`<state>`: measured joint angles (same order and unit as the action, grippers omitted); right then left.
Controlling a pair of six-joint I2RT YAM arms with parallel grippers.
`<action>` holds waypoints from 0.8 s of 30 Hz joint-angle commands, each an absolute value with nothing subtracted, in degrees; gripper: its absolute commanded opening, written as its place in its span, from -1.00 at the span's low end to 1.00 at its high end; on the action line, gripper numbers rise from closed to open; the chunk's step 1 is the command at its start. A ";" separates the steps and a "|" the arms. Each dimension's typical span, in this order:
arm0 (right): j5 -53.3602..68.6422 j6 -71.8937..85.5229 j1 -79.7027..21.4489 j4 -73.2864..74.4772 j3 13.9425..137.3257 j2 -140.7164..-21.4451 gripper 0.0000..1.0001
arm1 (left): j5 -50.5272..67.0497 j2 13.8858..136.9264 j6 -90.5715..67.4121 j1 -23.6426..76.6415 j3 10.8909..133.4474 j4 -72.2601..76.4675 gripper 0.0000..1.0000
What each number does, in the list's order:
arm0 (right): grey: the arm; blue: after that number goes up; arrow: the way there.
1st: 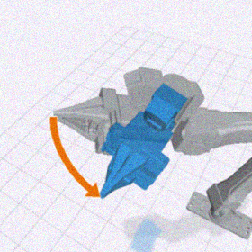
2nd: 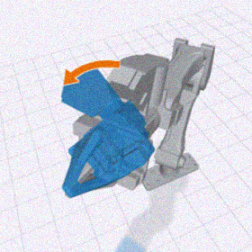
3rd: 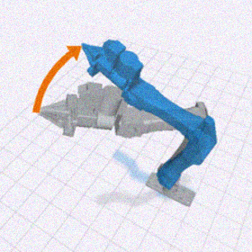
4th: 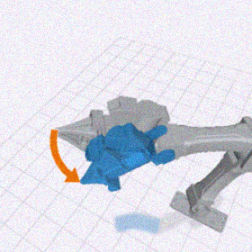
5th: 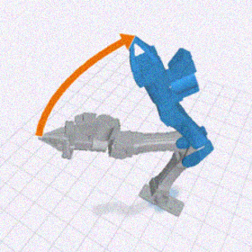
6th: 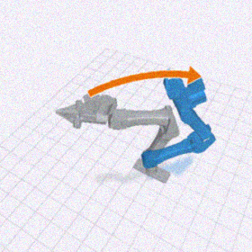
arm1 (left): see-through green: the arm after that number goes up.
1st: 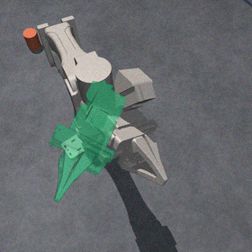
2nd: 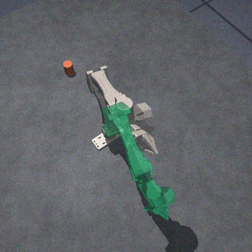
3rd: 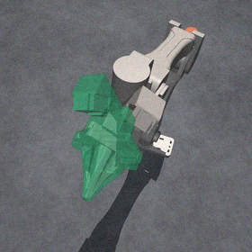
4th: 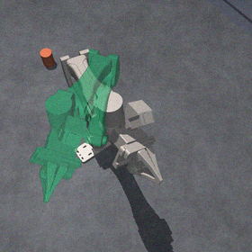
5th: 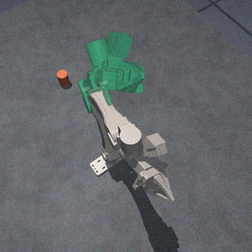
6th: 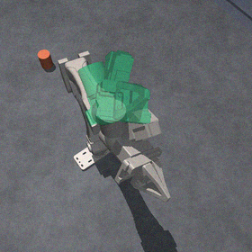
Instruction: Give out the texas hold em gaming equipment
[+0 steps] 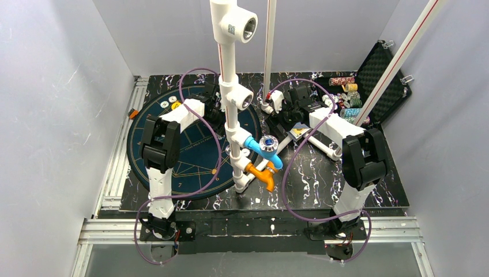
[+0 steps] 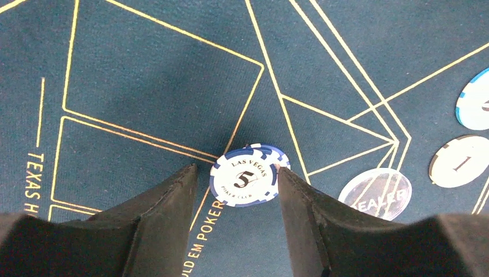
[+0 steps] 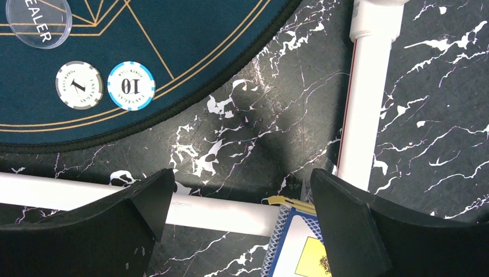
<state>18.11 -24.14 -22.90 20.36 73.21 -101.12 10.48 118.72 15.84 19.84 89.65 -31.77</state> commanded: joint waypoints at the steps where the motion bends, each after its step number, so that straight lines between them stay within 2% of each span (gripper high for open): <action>1: 18.46 -24.35 -22.94 19.09 73.65 -101.43 0.94 | 10.09 119.26 17.05 20.22 88.55 -34.80 -0.01; 6: 18.48 -24.35 -22.94 19.07 73.65 -101.34 0.94 | 9.80 119.11 17.34 20.22 88.75 -34.89 -0.31; 17: 18.39 -24.42 -22.94 19.07 73.49 -100.99 0.94 | 6.64 118.56 17.83 19.05 93.25 -35.01 -0.41; 21: 18.37 -24.59 -22.94 19.07 73.39 -100.82 0.94 | 7.21 118.82 17.86 19.03 93.35 -35.41 -0.39; 22: 18.40 -24.61 -22.94 19.14 73.33 -100.81 0.94 | 7.41 118.67 17.79 18.97 93.35 -35.50 -0.32; 24: 18.41 -24.68 -22.94 19.16 73.30 -100.81 0.95 | 7.53 118.65 17.34 18.91 93.38 -35.51 -0.07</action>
<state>18.11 -24.18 -22.90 20.36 73.21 -101.36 7.60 118.83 17.15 19.07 91.68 -33.54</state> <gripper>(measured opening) 0.971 0.404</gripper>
